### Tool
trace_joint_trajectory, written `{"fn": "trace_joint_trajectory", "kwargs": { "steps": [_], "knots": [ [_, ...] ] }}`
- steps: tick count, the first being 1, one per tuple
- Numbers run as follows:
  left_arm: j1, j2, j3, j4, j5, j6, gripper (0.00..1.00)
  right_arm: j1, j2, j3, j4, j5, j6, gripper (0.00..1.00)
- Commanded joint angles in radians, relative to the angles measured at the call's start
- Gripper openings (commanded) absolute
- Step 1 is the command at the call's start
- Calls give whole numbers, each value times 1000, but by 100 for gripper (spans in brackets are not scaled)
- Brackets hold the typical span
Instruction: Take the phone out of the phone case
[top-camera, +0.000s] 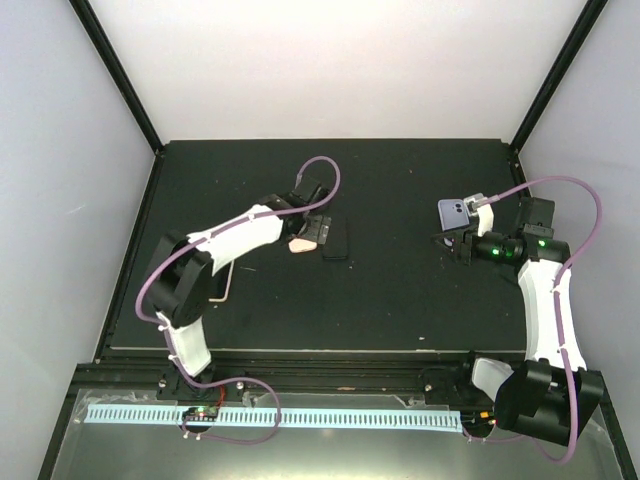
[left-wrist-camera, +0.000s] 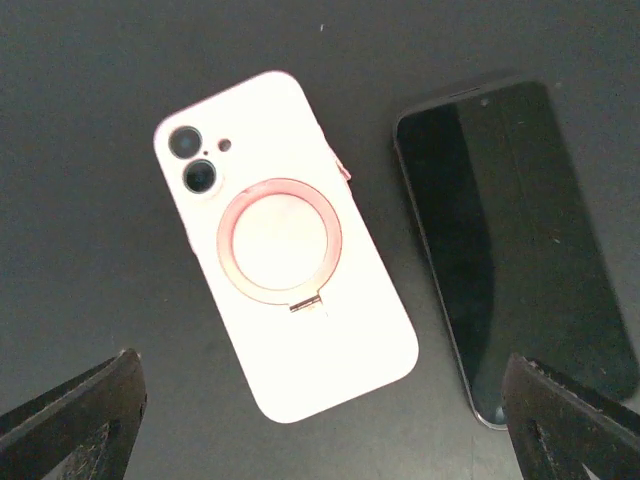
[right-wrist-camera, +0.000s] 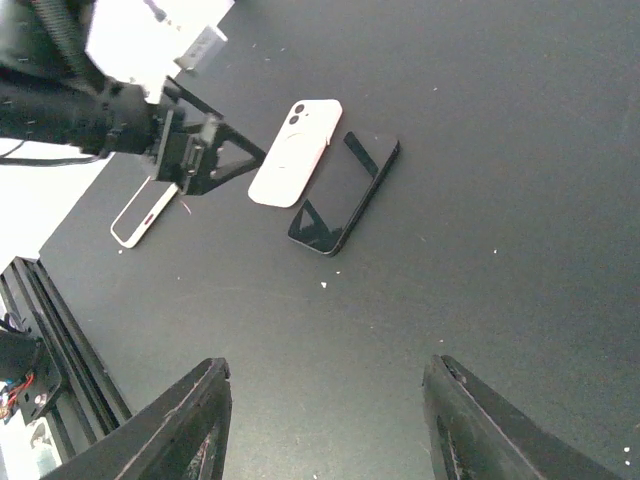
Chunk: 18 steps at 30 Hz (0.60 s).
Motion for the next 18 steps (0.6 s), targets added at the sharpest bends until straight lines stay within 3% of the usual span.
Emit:
{"fn": "trace_joint_trajectory", "kwargs": {
  "steps": [1,5,13,18],
  "knots": [
    [51,118,94,-47,141,-100,99,-1,-3,-4,5,-23,-10,54],
    [91,213,192,-101,123,-117,99,-1,1,-5,7,-23,-8,54],
    [140,278,243,-124,120,-175,99,-1,14,-3,1,-23,-13,54],
    [168,329,292,-134,198,-170,99,-1,19,-3,2,-22,-14,54]
  ]
}}
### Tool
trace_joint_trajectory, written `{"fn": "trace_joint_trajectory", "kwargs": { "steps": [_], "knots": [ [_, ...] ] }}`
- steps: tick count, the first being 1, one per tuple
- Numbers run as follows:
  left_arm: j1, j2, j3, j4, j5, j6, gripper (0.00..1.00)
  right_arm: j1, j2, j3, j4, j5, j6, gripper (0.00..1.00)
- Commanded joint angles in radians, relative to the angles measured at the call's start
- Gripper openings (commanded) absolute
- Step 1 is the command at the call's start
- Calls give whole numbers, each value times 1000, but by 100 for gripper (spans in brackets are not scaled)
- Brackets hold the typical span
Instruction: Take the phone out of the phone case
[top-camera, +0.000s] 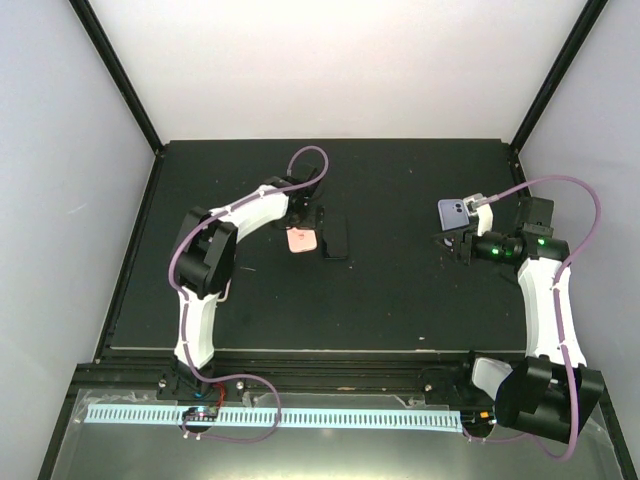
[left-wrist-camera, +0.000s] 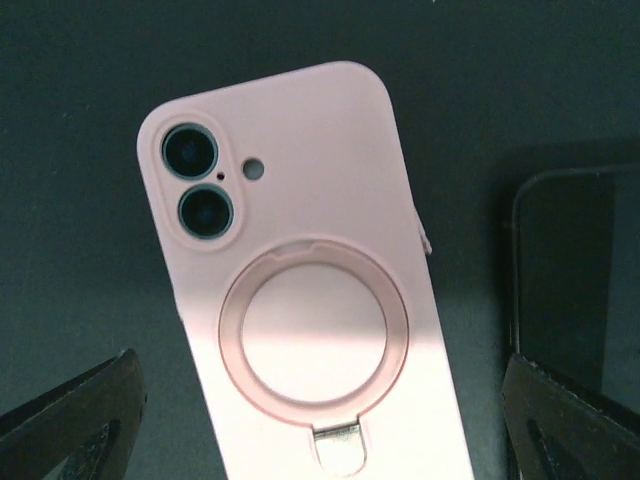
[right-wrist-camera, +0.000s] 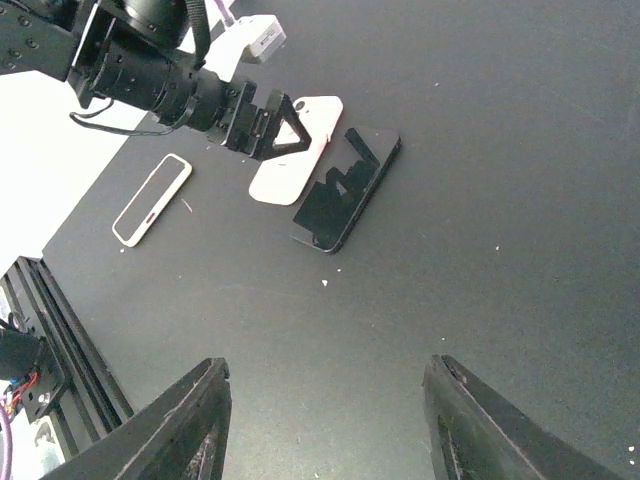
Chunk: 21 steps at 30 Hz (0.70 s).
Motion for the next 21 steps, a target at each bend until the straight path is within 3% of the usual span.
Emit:
{"fn": "trace_joint_trajectory", "kwargs": {
  "steps": [1,11,21],
  "knots": [
    [27,63,84,-34,89,-20,99,0,6,-5,2,-16,-13,54],
    [57,259,359,-305,28,-82,99,-1,21,-1,-7,-15,-20,54],
    [79,243,320,-281,39,-153,99,-1,25,2,-14,-17,-25,54]
  ]
}}
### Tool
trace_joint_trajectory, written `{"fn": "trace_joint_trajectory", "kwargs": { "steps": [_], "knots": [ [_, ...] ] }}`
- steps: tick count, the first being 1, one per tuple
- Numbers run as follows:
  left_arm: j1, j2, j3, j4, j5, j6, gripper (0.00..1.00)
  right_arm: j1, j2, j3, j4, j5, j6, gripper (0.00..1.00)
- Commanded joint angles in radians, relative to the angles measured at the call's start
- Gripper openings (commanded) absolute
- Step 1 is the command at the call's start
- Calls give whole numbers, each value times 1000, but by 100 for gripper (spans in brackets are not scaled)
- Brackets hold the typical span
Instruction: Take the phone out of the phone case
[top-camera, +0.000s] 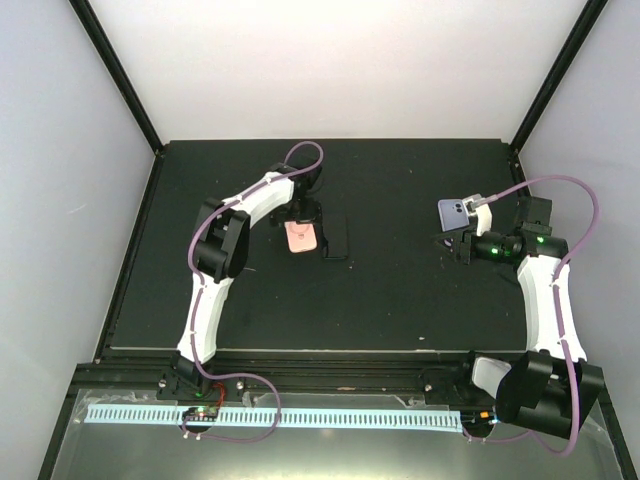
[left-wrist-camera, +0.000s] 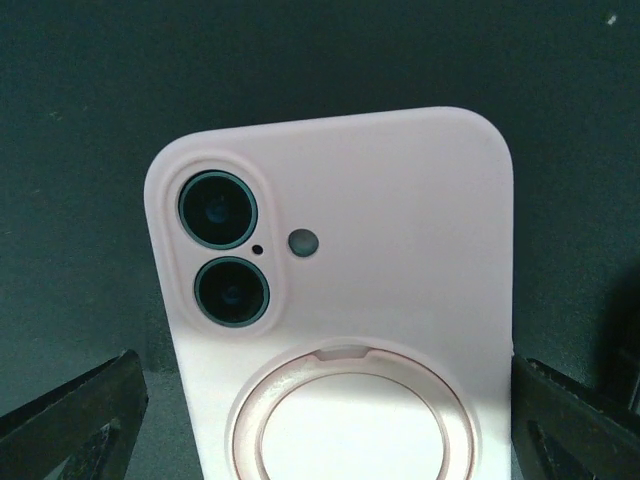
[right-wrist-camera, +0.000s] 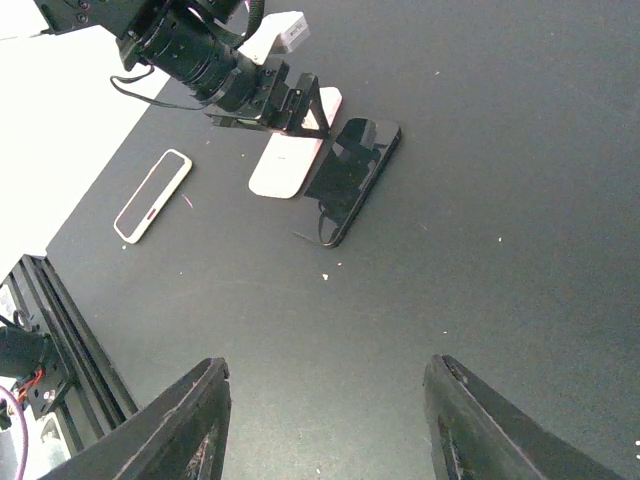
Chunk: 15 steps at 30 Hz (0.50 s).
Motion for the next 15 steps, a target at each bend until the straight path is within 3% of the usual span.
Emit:
{"fn": "trace_joint_trajectory", "kwargs": {
  "steps": [1,15],
  "knots": [
    [22,5,3,-37,7,-49,98,-1,3,2,-7,-17,-20,54],
    [23,-1,-35,6,80,-31,83,0,12,2,-10,-15,-22,54]
  ]
}}
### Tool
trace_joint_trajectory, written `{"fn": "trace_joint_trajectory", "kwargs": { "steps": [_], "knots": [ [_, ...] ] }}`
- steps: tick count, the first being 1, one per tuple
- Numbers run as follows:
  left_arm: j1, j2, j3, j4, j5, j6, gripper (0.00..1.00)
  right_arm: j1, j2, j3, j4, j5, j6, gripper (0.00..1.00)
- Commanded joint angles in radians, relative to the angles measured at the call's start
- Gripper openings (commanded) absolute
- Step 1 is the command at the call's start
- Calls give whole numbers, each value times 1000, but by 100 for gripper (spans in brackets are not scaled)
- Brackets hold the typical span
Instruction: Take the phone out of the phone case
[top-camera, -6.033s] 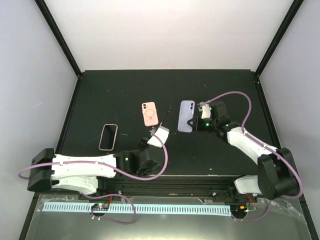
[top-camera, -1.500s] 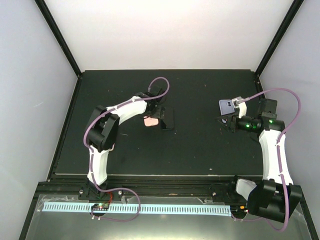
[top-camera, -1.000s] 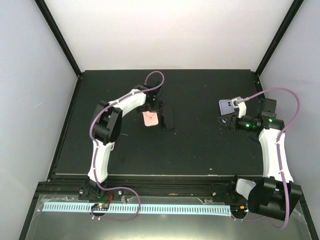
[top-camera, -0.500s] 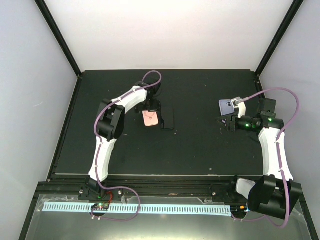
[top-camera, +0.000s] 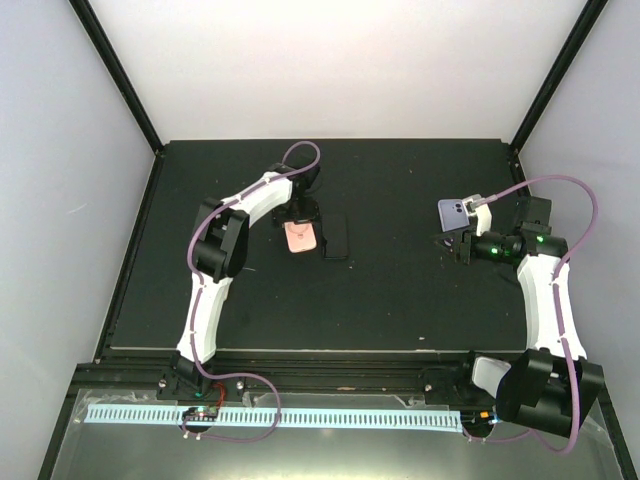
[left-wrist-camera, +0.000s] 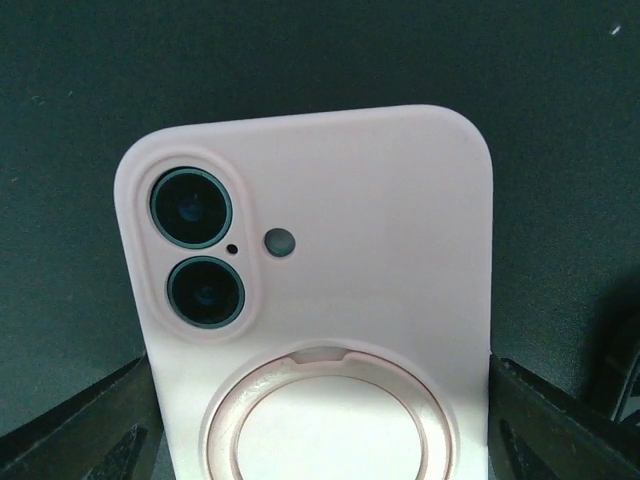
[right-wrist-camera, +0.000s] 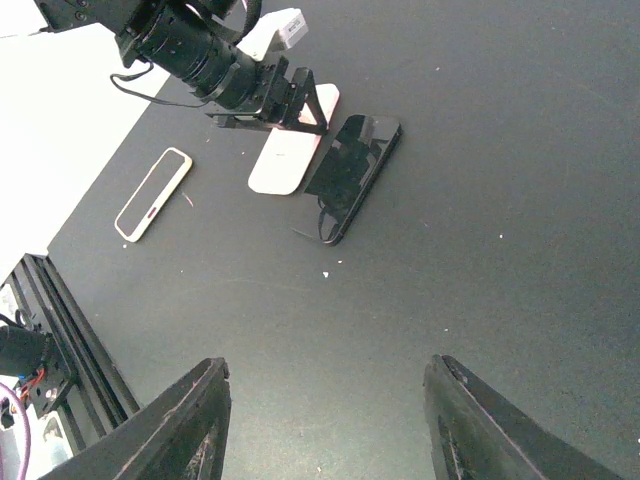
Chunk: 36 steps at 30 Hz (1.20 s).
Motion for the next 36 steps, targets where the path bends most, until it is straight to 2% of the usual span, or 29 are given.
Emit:
{"fn": "trace_joint_trajectory", "kwargs": {
  "steps": [1,4,8,12,16,19,22,23,24,26,29,31,33,36],
  "knots": [
    [10,-18,-45,9,41,4,81,-1,7,2,-7,-15,-20,54],
    [9,-96,-135,87,67,14,70,-1,4,3,-7,-15,-20,54],
    [2,-243,-276,182,74,21,62,0,5,3,-5,-14,-20,54],
    [-24,-404,-393,256,89,42,61,-1,4,4,-2,-16,-22,54],
    [-81,-578,-506,350,168,98,60,-1,1,14,-19,-44,-48,54],
    [-163,-742,-595,437,222,174,60,-1,-5,46,-105,-163,-154,54],
    [-217,-891,-719,556,273,208,60,-1,-21,52,-116,-246,-164,54],
    [-225,-939,-753,599,304,212,59,0,-24,56,-121,-259,-168,59],
    [-229,-981,-784,638,342,214,59,-1,-26,66,-151,-279,-193,69],
    [-240,-1077,-849,730,433,242,60,8,-27,96,-268,-328,-323,97],
    [-252,-1215,-985,919,541,260,61,83,-20,152,-388,-360,-424,100],
    [-253,-1286,-1059,1042,557,241,61,149,-19,162,-398,-390,-429,100],
    [-254,-1330,-1095,1110,567,215,61,214,-22,137,-343,-415,-379,100],
    [-255,-1353,-1109,1172,597,164,60,311,-47,91,-170,-390,-236,100]
  ]
}}
